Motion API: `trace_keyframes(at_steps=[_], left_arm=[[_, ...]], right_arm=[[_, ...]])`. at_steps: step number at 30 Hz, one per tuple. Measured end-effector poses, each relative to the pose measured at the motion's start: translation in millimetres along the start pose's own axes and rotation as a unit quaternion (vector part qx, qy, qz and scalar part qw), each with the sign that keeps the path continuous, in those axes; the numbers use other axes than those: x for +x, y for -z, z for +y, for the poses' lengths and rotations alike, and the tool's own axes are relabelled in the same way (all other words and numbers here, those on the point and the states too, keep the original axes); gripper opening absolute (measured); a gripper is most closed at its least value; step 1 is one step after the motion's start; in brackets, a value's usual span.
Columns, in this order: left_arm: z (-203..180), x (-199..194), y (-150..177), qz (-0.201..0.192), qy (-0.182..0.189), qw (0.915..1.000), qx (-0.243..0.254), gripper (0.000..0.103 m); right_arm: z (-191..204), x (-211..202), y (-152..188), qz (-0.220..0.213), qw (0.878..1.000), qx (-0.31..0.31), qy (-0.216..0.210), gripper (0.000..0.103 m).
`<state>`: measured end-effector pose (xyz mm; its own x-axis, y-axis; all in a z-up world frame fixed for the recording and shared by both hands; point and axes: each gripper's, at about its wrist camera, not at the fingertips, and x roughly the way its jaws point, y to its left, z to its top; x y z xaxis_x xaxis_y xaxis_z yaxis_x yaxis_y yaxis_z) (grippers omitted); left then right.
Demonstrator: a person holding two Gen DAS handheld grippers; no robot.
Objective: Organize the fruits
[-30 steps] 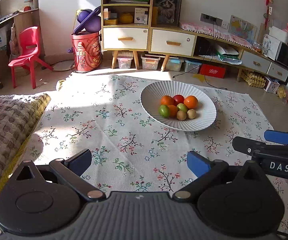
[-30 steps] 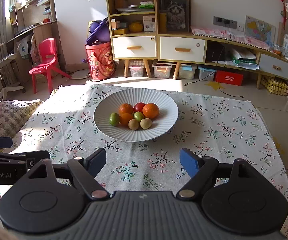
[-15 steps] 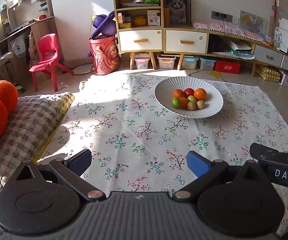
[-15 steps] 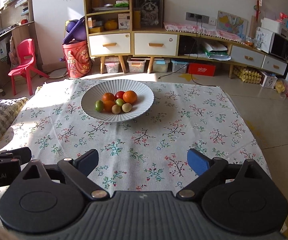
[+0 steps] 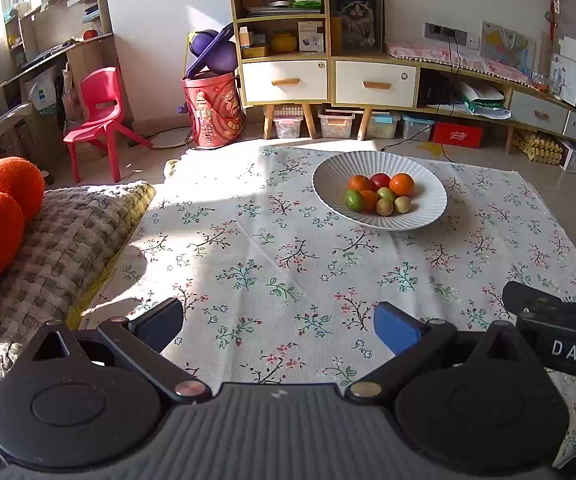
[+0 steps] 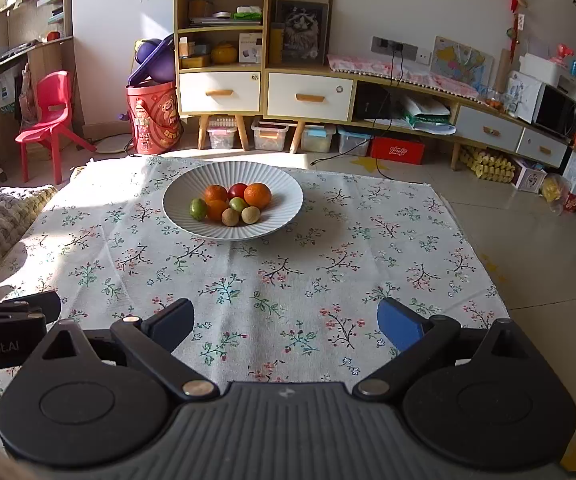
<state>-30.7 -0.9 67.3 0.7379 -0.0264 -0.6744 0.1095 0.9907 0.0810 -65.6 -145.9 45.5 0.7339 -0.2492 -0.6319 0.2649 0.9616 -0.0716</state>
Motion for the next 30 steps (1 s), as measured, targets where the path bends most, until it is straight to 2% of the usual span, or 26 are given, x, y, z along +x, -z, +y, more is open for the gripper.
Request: trace_keyframes(at_steps=[30], left_arm=[[-2.3, -0.5, -0.8, 0.000, 0.006, 1.0000, -0.005, 0.092]], right_arm=[[-3.9, -4.9, -2.1, -0.004, 1.000, 0.000, 0.008, 0.103]])
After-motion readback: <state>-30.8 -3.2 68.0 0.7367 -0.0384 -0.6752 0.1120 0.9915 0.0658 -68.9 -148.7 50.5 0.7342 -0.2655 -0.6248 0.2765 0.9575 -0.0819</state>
